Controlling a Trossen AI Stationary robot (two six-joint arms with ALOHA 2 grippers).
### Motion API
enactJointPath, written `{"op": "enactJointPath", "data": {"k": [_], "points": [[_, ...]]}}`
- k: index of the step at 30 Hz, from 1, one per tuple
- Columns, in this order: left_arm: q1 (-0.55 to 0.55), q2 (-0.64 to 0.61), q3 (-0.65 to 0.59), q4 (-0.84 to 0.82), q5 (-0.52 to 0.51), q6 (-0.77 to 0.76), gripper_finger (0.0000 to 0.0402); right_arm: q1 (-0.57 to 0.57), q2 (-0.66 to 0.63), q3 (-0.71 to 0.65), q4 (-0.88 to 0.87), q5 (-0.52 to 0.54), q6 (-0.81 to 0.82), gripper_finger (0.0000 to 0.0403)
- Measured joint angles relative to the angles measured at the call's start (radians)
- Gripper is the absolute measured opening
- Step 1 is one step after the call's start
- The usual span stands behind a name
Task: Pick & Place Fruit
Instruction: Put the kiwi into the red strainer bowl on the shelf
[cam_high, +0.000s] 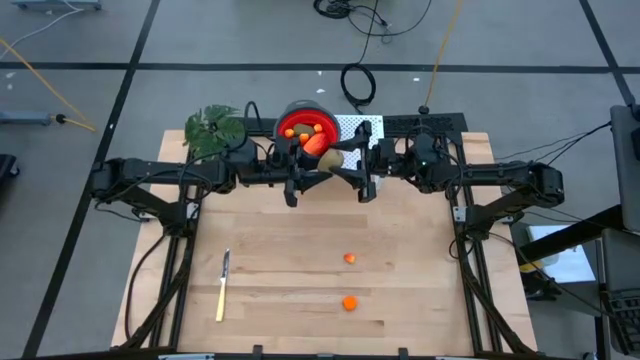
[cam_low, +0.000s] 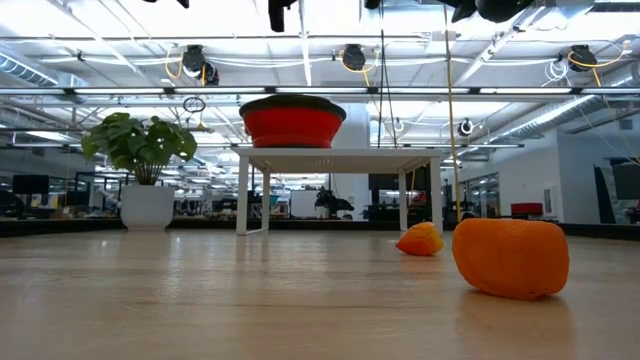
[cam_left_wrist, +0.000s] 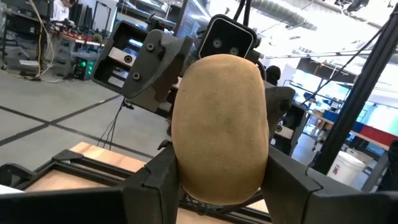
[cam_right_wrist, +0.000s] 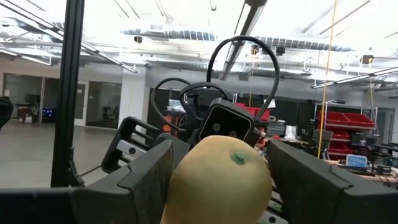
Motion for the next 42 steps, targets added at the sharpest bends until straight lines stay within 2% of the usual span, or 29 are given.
{"op": "enactJointPath", "data": {"k": [7,13,18,24,32,42], "points": [[0.006,0.001,-0.001,-0.053,-0.012,0.003,0.0171,-0.002,0.0,0.0,0.082,0.008,-0.003,0.0251],[0.025,0.001,-0.001,-0.106,-0.079,0.013,0.0171,-0.002,-0.016,0.0,0.113,0.006,-0.003,0.0251],[0.066,0.001,-0.001,-0.19,-0.169,0.04,0.0171,-0.006,-0.049,0.0,0.056,0.007,-0.003,0.0251],[0.143,0.001,-0.001,-0.309,-0.2,0.042,0.0171,-0.048,-0.12,-0.031,-0.108,0.007,-0.003,0.0251],[0.235,0.001,-0.001,-0.341,-0.201,0.055,0.0171,-0.099,-0.24,-0.158,-0.128,0.007,-0.003,0.0251],[0.271,0.0,-0.001,-0.355,-0.198,0.075,0.0171,-0.158,-0.441,-0.407,-0.128,0.007,0.002,0.0251]]}}
